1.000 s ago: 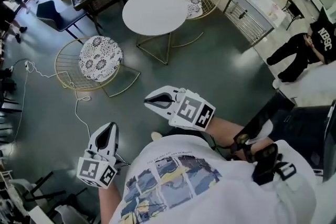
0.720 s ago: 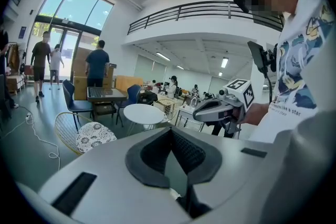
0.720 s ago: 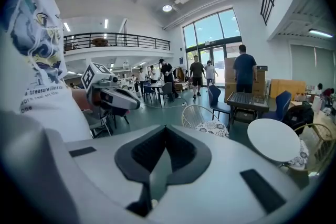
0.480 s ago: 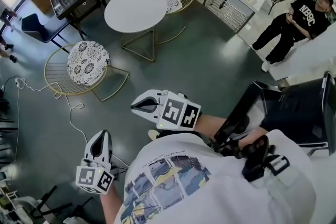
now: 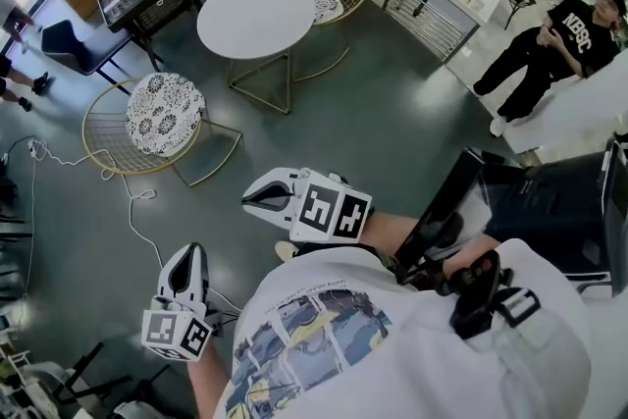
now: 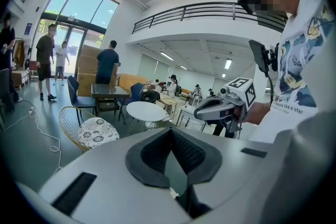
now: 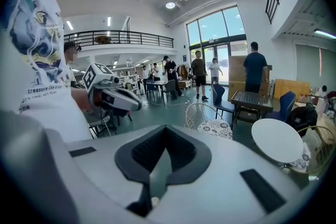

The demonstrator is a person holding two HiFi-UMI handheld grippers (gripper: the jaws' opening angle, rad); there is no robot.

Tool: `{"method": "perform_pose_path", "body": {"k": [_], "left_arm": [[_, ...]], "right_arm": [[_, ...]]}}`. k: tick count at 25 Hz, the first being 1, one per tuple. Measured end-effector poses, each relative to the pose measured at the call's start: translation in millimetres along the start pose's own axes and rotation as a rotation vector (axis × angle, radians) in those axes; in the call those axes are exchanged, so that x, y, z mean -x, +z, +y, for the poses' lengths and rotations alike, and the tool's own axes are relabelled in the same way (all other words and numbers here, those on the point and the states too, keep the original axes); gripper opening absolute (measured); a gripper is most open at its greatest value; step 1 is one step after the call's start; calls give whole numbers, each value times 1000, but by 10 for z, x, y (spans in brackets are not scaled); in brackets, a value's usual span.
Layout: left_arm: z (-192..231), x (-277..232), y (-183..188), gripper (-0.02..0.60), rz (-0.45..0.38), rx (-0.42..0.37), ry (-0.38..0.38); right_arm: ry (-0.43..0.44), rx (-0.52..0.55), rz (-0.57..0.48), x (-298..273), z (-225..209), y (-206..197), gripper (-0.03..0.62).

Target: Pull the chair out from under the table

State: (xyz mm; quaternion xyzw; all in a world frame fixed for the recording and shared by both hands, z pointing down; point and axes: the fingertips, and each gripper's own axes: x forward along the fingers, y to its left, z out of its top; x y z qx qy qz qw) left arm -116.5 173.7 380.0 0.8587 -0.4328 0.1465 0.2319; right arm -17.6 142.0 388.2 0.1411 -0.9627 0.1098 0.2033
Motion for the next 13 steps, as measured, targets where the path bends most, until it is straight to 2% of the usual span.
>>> {"method": "perform_pose_path", "body": {"k": [6, 13], "left_arm": [[0, -241, 99, 9, 7, -6, -4], [-25, -752, 264, 11, 29, -4, 2]], "right_arm": [[-2, -7, -8, 87, -247, 1, 11], [-9, -22, -15, 262, -749, -98, 11]]}}
